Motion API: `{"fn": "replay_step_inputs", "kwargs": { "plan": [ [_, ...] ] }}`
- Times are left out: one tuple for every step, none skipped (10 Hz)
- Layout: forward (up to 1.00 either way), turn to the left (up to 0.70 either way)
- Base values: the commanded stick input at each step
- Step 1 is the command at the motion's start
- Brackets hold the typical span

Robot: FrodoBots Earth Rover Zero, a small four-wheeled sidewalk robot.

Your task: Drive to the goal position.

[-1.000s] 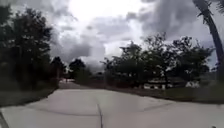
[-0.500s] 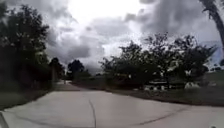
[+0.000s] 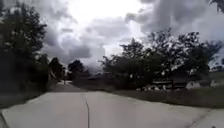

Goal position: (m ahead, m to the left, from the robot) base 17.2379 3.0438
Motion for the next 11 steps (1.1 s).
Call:
{"fn": "replay_step_inputs", "kwargs": {
  "plan": [
    [0.85,0.33],
    [0.85,0.34],
    [0.85,0.34],
    [0.85,0.29],
    [0.85,0.05],
    [0.85,0.00],
    [0.85,0.01],
    [0.85,0.09],
    [0.85,0.34],
    [0.85,0.34],
    [0.85,0.27]
  ]
}}
